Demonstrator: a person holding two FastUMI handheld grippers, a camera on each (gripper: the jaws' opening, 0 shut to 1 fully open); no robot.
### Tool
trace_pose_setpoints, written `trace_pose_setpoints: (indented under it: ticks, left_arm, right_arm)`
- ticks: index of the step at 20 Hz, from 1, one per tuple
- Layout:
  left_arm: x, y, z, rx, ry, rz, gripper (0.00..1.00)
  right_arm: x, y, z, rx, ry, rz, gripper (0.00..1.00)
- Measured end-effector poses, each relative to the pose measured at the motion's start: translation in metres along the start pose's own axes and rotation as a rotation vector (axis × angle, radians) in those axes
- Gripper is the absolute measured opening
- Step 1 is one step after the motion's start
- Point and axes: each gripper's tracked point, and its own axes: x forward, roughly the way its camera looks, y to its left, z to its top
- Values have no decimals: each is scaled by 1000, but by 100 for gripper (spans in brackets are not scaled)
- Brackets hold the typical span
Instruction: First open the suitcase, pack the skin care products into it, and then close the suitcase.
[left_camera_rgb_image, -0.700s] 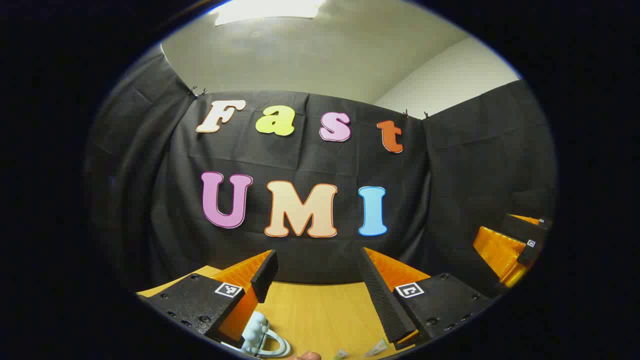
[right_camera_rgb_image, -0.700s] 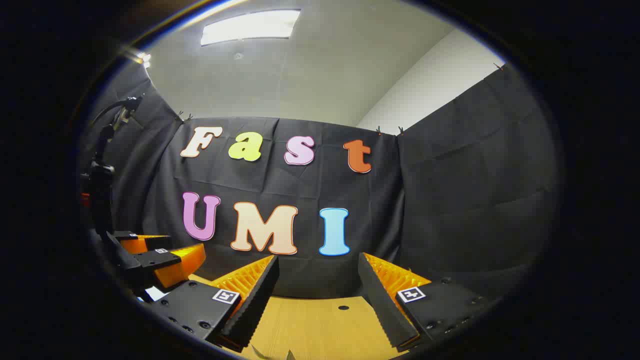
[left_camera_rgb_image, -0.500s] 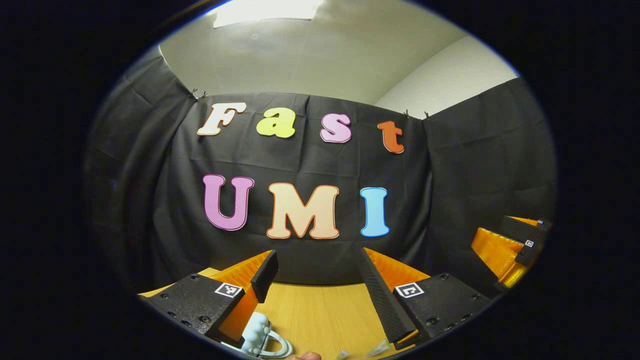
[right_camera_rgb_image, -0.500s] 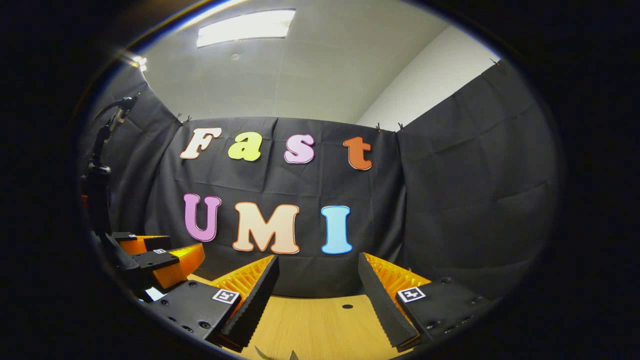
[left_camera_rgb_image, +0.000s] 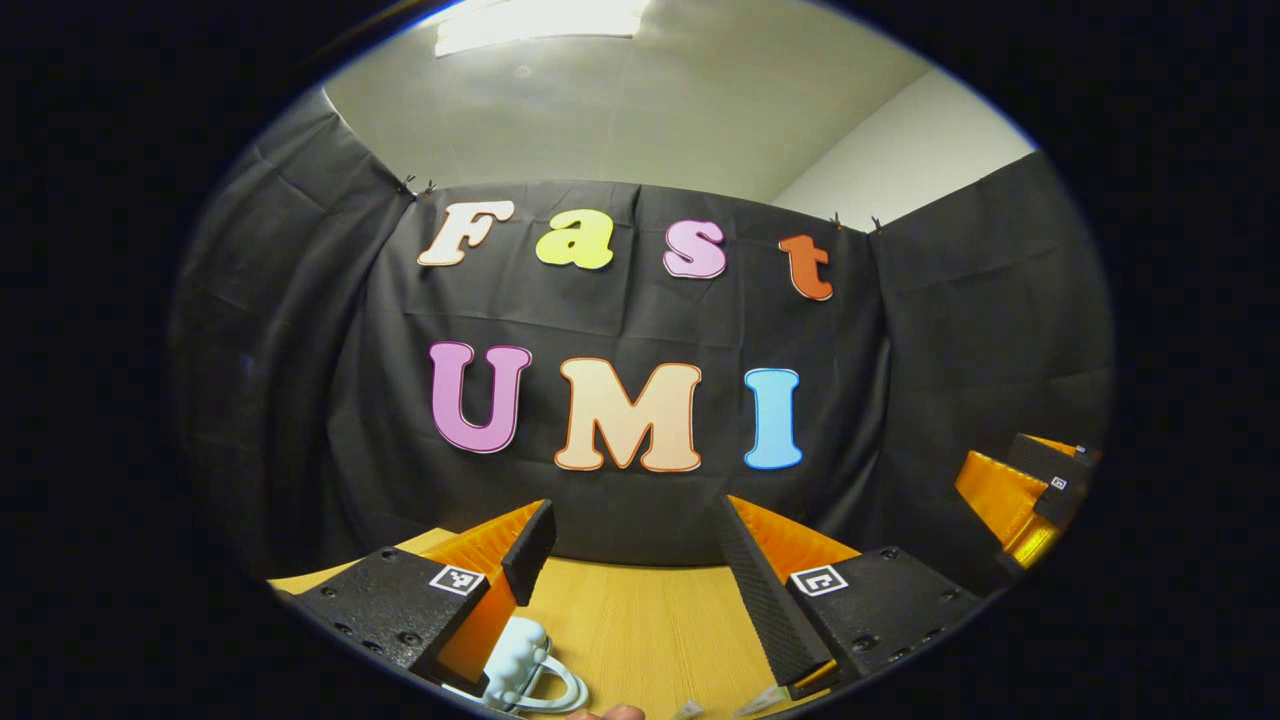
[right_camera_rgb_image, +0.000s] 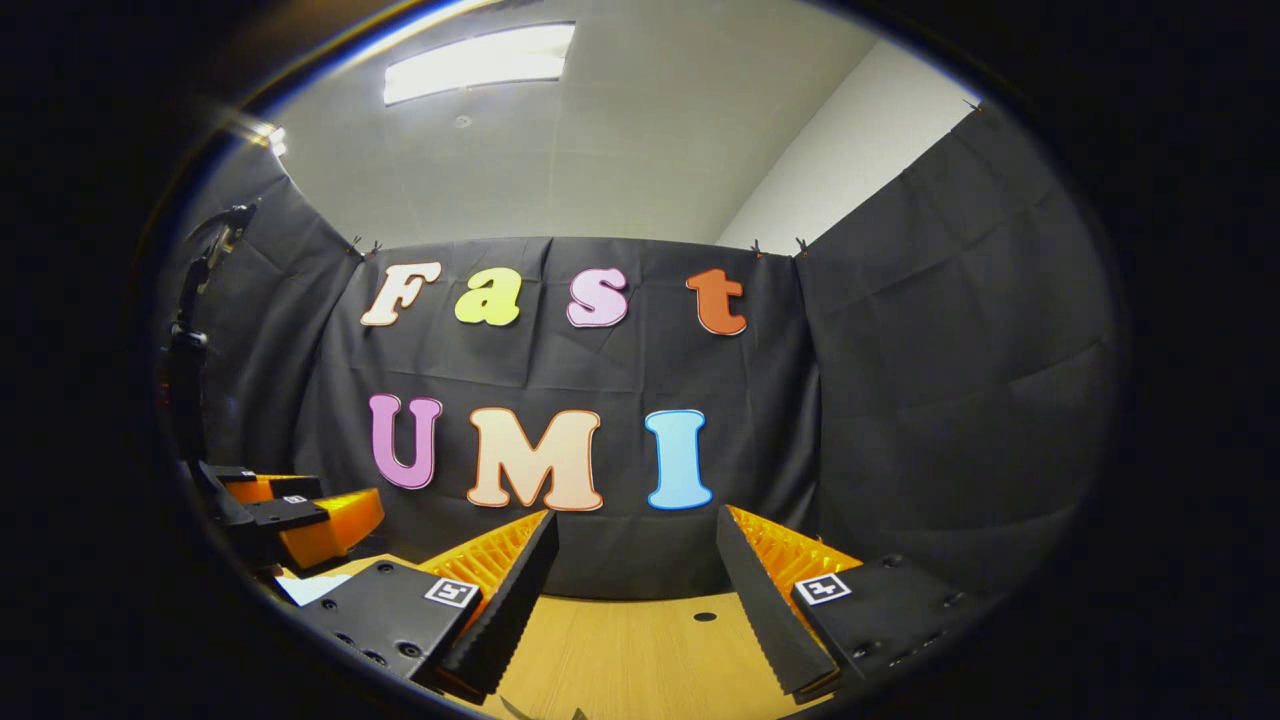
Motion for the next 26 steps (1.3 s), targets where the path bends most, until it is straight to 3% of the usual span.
trace_pose_setpoints:
  ticks: [5,9,12,17,23,26]
  left_arm:
    - [2,7,-88,44,238,51,95]
    - [-13,30,-165,31,461,131,96]
    - [-19,44,-213,97,603,145,96]
    - [-29,44,-285,91,846,51,96]
    - [-35,51,-340,-40,1035,27,95]
    - [-31,60,-356,-42,1084,27,92]
  right_arm:
    - [20,-13,-51,37,82,70,98]
    - [32,-26,-86,108,180,85,99]
    - [42,-28,-92,107,201,76,95]
    - [44,-8,-110,70,248,57,95]
    - [46,-2,-127,13,326,2,98]
    - [47,1,-124,-13,332,-18,98]
